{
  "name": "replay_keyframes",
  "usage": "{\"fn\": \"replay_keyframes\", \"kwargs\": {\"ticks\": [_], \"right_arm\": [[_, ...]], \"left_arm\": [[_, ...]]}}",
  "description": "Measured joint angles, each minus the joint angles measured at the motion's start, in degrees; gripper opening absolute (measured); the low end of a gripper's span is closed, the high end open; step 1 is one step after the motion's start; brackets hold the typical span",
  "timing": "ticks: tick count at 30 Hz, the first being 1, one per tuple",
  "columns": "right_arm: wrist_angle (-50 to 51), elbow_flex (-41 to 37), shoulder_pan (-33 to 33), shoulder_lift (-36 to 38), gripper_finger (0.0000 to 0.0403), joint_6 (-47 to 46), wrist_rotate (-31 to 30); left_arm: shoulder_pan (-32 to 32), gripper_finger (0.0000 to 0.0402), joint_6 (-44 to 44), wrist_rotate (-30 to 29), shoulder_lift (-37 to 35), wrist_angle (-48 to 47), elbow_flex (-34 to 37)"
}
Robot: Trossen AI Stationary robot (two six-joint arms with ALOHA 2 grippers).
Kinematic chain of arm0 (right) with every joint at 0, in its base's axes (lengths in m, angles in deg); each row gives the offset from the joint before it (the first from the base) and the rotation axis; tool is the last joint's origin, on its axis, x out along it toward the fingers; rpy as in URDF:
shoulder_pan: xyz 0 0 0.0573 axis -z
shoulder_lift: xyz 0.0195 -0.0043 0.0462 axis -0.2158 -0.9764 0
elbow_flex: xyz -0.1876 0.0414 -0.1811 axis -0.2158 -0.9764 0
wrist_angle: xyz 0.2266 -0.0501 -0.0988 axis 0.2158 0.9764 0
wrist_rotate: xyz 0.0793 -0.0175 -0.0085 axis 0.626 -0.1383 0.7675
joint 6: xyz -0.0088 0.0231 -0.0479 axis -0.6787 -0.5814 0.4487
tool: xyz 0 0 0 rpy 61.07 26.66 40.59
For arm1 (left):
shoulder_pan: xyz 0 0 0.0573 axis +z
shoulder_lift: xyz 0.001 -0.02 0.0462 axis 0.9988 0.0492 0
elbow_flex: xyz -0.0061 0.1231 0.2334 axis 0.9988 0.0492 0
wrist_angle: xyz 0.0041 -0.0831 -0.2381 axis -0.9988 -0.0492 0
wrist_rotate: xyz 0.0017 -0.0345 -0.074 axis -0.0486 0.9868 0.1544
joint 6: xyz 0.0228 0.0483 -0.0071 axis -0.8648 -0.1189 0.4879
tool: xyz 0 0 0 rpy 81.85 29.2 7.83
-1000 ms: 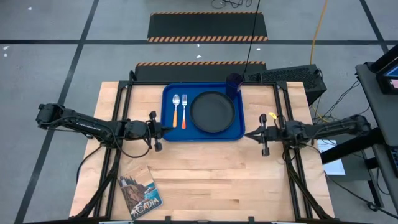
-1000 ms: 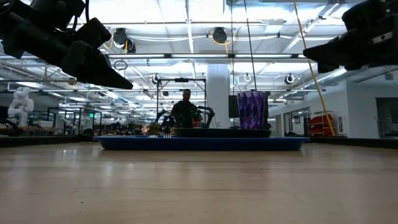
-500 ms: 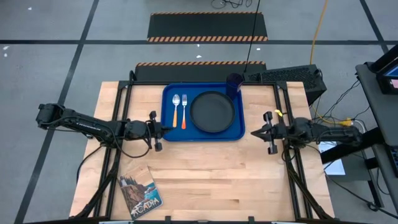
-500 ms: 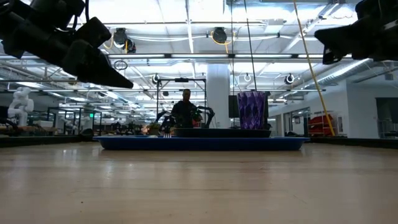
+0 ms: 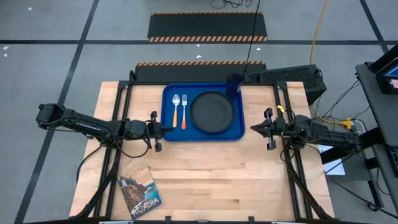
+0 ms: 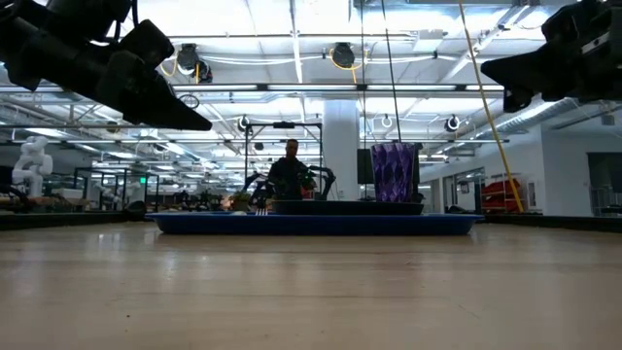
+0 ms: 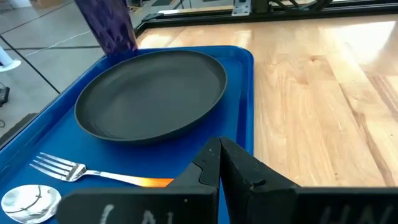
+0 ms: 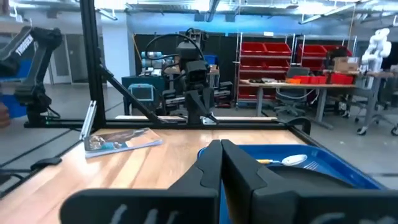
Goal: Pick and place plate/cup/fork/spoon on tray
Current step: Return to Home Position
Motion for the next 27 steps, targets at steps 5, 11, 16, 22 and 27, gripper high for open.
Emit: {"fn": "replay_keyframes", "kwargs": {"ticks": [5,11,16,22,27], "right_arm": [[0.0,0.0,-0.9,0.0,0.0000,-3.4,-2.1],[0.9,0.0,-5.1,0.0,0.0000,0.0,-10.7],[3.9,0.0,-7.3,0.0,0.0000,1.4,-10.6],[2.0,0.0,-7.4,0.0,0.0000,3.0,-10.6],[5.4,0.0,-7.4,0.0,0.0000,3.9,-7.6]], "left_arm": [[0.0,0.0012,0.2,0.0,0.0,0.0,0.0],[0.0,0.0007,0.2,0.0,0.0,0.0,0.0],[0.0,0.0004,0.5,0.0,0.0,0.1,0.0],[0.0,0.0010,0.8,0.0,0.0,0.1,0.0],[0.0,0.0005,1.0,0.0,0.0,0.1,0.0]]}}
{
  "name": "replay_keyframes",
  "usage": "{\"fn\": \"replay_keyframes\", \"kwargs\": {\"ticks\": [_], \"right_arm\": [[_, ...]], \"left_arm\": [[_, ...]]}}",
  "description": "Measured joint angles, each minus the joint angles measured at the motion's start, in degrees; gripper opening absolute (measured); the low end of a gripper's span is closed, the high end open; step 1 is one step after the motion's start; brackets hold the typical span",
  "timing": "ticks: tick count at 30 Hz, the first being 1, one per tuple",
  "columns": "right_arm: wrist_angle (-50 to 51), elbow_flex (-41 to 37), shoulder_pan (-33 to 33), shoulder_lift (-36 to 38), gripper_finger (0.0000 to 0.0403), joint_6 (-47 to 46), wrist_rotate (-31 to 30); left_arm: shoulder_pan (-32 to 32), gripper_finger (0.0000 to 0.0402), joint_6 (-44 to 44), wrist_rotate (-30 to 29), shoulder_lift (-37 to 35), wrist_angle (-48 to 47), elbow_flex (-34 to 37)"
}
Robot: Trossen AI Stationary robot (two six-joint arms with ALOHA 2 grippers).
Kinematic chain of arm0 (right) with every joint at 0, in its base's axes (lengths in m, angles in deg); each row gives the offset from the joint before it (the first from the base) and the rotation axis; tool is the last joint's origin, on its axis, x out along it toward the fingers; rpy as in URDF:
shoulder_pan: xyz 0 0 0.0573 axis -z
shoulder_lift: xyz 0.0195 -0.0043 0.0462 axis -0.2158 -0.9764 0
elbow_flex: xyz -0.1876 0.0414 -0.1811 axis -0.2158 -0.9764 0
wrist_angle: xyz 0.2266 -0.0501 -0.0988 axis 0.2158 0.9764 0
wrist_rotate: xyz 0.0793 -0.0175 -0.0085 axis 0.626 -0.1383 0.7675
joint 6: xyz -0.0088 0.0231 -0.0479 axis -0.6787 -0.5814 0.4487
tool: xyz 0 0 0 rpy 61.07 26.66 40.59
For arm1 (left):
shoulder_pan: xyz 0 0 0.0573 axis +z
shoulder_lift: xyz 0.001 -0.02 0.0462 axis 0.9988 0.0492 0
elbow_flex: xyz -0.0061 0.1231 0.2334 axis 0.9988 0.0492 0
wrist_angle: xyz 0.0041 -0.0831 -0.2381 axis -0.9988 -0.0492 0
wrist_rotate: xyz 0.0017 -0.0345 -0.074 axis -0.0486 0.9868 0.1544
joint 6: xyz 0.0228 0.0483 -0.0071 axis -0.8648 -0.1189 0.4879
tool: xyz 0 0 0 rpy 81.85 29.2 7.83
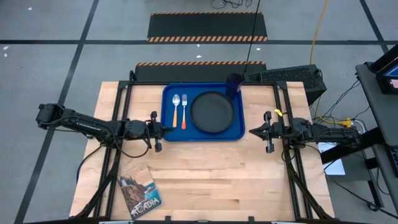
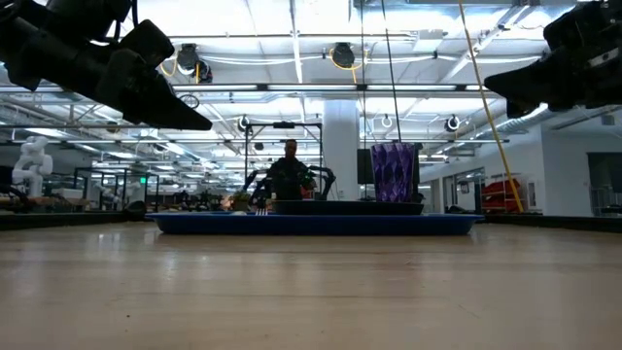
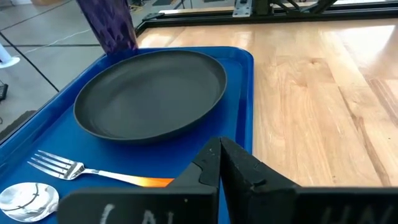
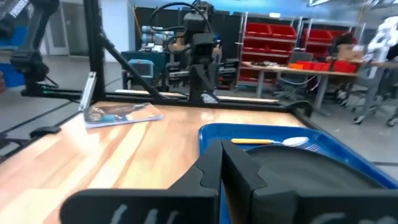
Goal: Pick and place plate/cup/fork/spoon on tray
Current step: Return to Home Position
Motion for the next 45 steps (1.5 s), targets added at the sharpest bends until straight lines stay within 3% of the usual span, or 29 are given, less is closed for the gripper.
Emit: {"fn": "replay_keyframes", "kwargs": {"ticks": [13,22,31,45], "right_arm": [[0.7,0.0,0.0,0.0,0.0000,-1.8,0.4],[0.1,0.0,0.0,-0.1,0.0000,-1.9,0.3],[0.0,0.0,0.0,-0.1,0.0000,-1.9,0.3],[-0.2,0.0,0.0,-0.1,0.0000,-1.9,0.3]], "left_arm": [[0.0,0.0008,0.8,0.2,-1.2,0.0,0.0],[0.0,0.0008,-1.0,0.3,-11.8,-4.6,0.4],[1.4,0.0006,-2.9,3.9,-20.8,-2.1,7.4],[1.6,0.0007,-2.8,4.0,-30.9,-2.2,14.9]]}}
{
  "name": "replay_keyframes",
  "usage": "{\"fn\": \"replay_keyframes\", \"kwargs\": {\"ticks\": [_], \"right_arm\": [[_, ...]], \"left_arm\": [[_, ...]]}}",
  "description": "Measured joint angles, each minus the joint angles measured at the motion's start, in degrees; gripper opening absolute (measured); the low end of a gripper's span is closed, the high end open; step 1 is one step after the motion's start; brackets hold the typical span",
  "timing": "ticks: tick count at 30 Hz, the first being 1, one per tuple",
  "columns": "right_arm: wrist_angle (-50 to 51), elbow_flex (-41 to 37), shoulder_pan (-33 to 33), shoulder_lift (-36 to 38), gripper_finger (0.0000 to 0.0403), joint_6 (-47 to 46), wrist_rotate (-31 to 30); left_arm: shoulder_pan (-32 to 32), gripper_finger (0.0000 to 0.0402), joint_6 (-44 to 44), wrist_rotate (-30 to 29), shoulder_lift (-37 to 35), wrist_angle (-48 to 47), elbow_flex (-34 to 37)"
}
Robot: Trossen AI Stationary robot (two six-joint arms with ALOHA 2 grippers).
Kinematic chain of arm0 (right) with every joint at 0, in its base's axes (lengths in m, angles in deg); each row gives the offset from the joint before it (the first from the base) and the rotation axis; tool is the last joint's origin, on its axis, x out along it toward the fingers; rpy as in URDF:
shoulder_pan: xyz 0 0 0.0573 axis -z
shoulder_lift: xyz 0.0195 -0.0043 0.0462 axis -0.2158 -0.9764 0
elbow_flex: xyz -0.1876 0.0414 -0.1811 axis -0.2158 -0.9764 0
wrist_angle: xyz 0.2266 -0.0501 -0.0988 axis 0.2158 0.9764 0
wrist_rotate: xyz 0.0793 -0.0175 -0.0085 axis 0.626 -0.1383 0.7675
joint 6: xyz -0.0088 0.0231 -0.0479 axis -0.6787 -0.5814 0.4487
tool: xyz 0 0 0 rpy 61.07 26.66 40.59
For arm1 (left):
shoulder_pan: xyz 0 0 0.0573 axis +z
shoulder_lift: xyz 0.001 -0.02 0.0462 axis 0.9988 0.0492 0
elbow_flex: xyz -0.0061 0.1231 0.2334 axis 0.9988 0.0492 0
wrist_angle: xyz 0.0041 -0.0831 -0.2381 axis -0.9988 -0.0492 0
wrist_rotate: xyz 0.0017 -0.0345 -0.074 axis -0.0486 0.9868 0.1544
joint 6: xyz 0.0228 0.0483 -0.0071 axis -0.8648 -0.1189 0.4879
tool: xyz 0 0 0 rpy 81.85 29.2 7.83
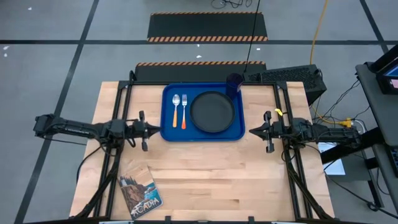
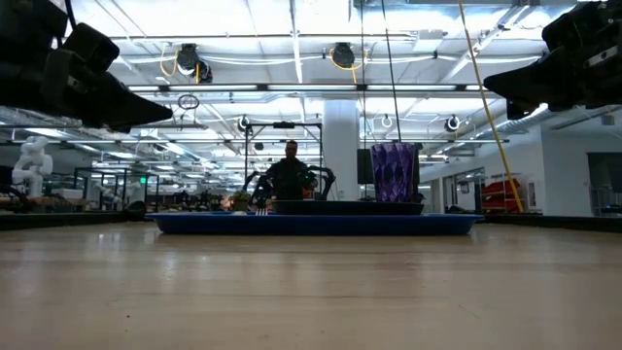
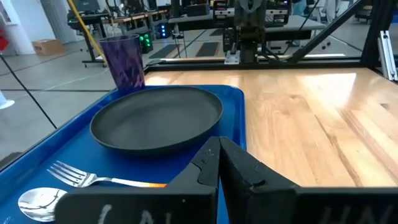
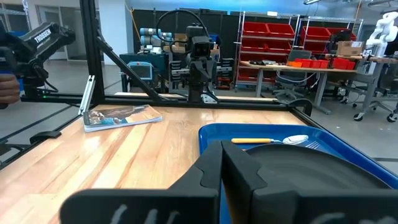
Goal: Pick and place plate/cup/fork/spoon on tray
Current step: Return to Home Position
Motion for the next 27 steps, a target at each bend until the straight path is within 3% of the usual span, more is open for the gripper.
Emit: {"fn": "replay_keyframes", "kwargs": {"ticks": [17,27], "right_arm": [[0.0,0.0,0.0,0.0,0.0000,0.0,0.0],[0.0,0.0,0.0,0.0,0.0000,0.0,0.0]], "left_arm": [[0.0,0.0003,-2.3,0.2,-11.2,-3.0,0.3],[0.0,0.0004,-3.9,5.2,-21.6,-9.2,0.3]]}}
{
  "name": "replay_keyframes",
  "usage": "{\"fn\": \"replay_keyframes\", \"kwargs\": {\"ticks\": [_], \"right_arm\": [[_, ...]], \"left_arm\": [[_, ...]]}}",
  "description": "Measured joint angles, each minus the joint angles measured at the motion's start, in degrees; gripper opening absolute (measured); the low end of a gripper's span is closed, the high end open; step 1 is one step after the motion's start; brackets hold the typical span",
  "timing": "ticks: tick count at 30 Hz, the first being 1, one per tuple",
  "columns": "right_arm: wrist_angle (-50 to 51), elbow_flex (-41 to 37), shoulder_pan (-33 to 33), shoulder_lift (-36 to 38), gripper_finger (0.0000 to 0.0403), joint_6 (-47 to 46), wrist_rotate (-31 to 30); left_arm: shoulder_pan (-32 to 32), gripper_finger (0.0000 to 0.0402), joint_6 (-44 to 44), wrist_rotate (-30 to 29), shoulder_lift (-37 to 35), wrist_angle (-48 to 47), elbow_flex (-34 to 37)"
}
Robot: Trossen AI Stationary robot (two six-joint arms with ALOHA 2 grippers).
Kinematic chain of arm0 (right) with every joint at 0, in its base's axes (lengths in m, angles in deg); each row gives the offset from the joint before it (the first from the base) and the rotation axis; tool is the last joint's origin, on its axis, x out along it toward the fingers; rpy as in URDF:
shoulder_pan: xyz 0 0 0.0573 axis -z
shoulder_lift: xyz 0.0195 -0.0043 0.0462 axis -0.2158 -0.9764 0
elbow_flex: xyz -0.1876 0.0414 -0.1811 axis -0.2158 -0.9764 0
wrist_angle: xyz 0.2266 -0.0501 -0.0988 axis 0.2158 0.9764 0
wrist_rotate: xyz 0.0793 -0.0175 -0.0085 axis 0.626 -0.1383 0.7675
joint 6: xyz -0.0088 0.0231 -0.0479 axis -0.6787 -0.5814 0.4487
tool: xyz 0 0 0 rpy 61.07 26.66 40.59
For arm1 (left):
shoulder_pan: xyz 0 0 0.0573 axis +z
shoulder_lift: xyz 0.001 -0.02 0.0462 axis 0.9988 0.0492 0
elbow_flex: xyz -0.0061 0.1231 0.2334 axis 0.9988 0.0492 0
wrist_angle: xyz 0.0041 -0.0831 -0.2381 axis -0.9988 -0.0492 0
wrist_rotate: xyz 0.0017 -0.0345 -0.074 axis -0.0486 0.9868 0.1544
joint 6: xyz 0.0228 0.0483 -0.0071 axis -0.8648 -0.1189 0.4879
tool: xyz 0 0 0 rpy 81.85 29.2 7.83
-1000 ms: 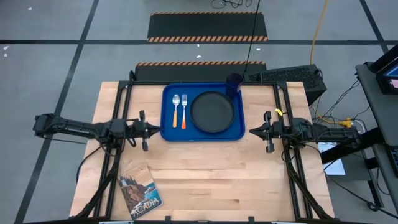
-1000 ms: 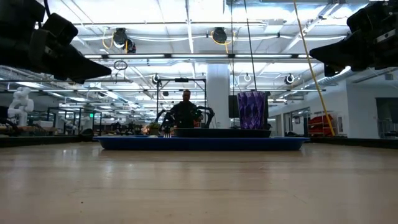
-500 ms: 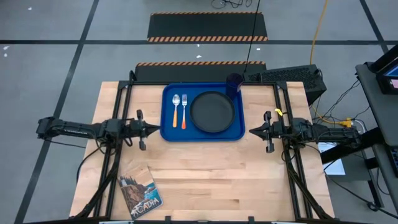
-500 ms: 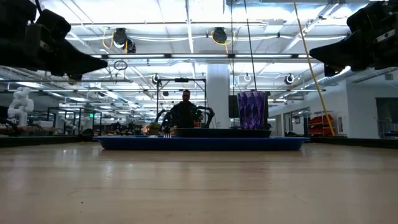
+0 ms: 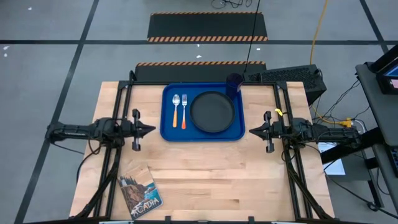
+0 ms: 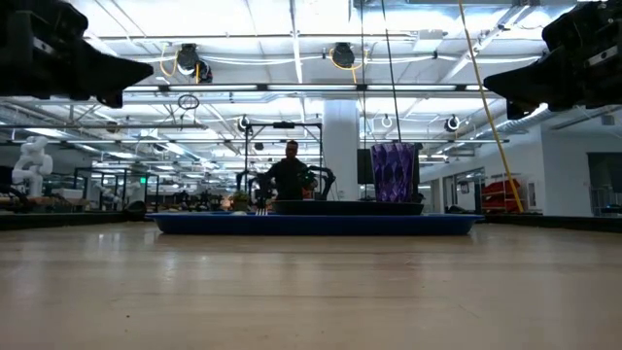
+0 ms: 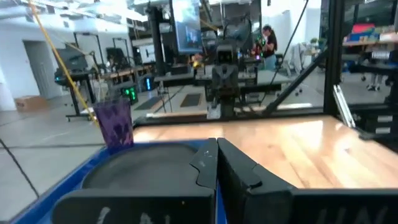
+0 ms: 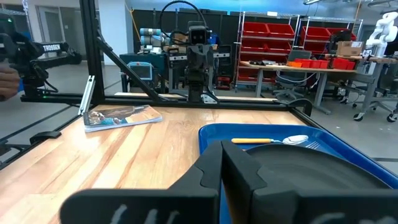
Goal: Pick and place plate/cup/fork/spoon on tray
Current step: Return to Home Position
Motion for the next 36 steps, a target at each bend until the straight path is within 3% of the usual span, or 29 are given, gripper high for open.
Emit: {"fn": "replay_keyframes", "kwargs": {"ticks": [4,15,29,36], "right_arm": [[0.0,0.0,0.0,0.0,0.0000,0.0,0.0],[0.2,0.0,0.0,0.0,0.0000,0.0,0.0],[0.3,0.0,0.0,0.0,0.0000,0.0,0.0],[0.3,0.0,0.0,0.0,0.0000,0.0,0.0]], "left_arm": [[0.0,0.0005,0.8,0.2,-3.2,-6.7,-0.1],[0.1,0.0026,1.3,2.0,-0.9,-7.2,-0.1],[0.1,0.0005,1.8,1.7,-0.9,-7.0,-0.1],[0.1,0.0022,1.7,1.7,-0.9,-6.9,-0.1]]}}
